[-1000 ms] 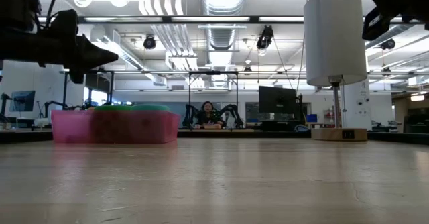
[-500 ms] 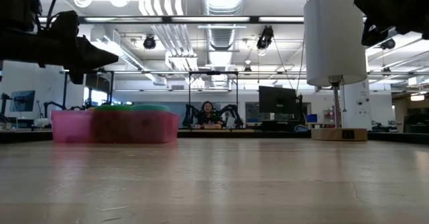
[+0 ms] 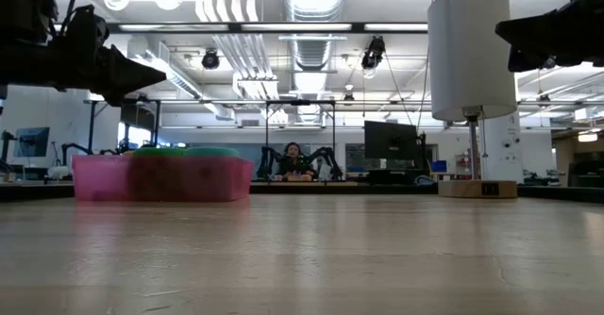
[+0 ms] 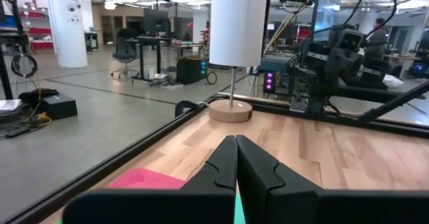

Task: Pick & Place Dice
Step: Return to Home Position

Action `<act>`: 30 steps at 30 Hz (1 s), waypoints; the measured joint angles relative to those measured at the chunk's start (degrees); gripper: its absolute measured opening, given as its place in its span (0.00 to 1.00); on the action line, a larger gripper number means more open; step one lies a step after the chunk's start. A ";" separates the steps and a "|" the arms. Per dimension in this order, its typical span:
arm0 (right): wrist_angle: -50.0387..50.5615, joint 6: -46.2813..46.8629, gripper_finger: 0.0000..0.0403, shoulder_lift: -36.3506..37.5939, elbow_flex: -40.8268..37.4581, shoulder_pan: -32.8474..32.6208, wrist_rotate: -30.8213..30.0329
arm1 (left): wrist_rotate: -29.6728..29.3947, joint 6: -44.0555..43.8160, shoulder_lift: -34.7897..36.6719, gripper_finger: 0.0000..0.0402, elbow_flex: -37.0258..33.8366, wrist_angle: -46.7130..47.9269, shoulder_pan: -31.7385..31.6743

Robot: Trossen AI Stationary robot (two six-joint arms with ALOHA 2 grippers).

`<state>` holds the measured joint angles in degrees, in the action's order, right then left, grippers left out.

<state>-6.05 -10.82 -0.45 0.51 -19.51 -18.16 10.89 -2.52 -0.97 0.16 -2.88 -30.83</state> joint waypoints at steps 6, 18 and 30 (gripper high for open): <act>0.00 2.21 0.02 0.01 0.00 0.02 0.03 | 0.27 -0.28 0.00 0.01 -0.02 -0.08 0.00; -0.02 1.81 0.02 0.01 0.00 0.02 0.05 | -0.35 -0.72 0.00 0.01 -0.02 -0.02 0.00; -0.02 1.83 0.02 0.01 0.00 0.07 0.07 | -0.35 -0.83 0.00 0.01 -0.02 0.05 0.00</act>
<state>-6.07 -8.99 -0.45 0.51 -19.44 -18.09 10.55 -3.36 -0.97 0.14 -2.83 -30.83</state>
